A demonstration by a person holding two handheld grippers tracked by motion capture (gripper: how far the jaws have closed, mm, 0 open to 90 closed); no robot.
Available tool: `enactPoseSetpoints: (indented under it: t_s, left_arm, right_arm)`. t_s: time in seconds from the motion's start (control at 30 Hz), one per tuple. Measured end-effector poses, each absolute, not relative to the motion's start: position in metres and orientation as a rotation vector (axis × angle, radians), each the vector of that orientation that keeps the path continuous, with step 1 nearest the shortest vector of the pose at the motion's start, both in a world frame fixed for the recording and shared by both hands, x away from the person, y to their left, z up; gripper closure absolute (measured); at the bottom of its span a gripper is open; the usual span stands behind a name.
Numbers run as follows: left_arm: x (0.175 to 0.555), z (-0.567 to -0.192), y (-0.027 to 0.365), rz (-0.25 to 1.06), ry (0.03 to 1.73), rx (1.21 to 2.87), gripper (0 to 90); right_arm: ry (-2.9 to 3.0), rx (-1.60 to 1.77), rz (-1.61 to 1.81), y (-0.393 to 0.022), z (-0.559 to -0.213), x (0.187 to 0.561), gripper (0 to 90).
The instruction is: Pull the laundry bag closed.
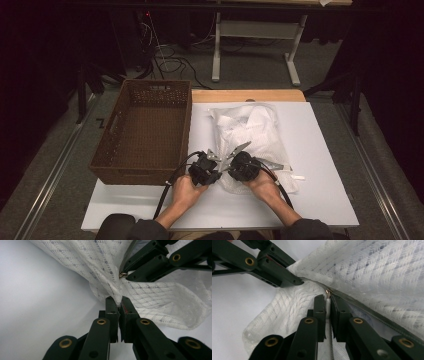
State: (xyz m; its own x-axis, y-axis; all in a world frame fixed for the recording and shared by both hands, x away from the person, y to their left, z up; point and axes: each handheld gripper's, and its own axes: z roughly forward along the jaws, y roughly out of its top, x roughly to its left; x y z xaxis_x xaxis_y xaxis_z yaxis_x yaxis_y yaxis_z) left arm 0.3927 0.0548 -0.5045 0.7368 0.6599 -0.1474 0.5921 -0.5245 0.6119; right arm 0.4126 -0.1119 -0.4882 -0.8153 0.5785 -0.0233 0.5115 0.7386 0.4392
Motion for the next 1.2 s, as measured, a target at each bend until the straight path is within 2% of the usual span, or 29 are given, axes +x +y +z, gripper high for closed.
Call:
enactPoseSetpoints:
  t_s: [0.93,1.2]
  left_arm:
    - [0.391,-0.506,0.054,0.155,0.922,2.273,86.9]
    - [0.391,-0.506,0.054,0.150,0.929,2.271,86.8]
  right_arm:
    - [2.803,0.875,0.641,-0.129,-0.482,0.404,85.9]
    - [2.817,0.761,0.614,-0.126,-0.482,0.393,79.0]
